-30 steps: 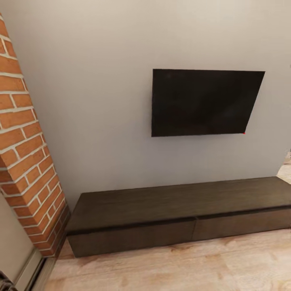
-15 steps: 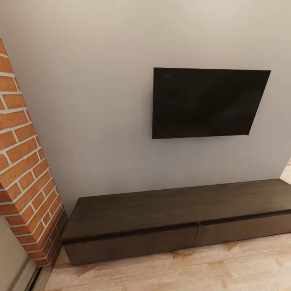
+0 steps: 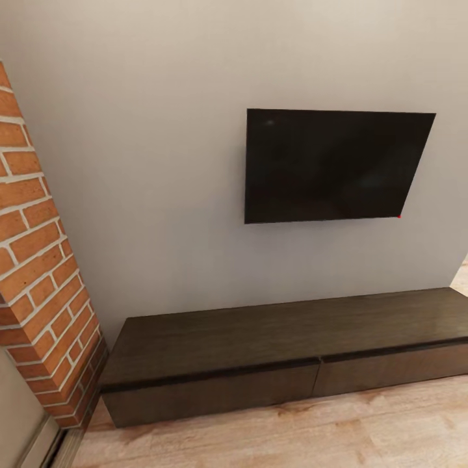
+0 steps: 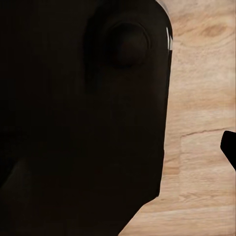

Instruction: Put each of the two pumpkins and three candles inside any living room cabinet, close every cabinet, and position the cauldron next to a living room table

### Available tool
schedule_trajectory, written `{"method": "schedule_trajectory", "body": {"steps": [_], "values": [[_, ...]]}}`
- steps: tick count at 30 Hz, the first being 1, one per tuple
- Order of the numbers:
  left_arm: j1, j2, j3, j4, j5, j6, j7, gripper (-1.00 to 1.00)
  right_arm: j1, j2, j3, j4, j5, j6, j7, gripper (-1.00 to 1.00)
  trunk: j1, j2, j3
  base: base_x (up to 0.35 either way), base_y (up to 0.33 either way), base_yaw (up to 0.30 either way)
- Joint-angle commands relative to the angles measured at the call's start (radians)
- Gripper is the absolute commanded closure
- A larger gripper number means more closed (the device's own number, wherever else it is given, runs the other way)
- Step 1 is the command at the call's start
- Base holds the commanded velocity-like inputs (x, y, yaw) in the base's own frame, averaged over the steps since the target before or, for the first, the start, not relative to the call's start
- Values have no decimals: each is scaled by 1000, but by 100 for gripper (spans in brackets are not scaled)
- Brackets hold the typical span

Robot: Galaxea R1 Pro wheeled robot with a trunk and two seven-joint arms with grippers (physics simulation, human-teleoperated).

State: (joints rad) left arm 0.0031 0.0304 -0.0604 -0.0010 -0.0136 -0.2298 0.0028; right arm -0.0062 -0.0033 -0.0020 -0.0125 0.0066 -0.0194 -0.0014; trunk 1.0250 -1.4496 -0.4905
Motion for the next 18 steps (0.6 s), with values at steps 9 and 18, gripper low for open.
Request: {"method": "schedule_trajectory", "body": {"steps": [9,18], "values": [[0,0,-6,1,-2,-4,0,-100,0,-1,0,1,0,-2,0,-100,0,0,-1,0,0,0],[0,0,-6,0,-1,-4,0,-100,0,-3,-1,1,1,-2,0,-100,0,0,-1,0,-51,0]]}}
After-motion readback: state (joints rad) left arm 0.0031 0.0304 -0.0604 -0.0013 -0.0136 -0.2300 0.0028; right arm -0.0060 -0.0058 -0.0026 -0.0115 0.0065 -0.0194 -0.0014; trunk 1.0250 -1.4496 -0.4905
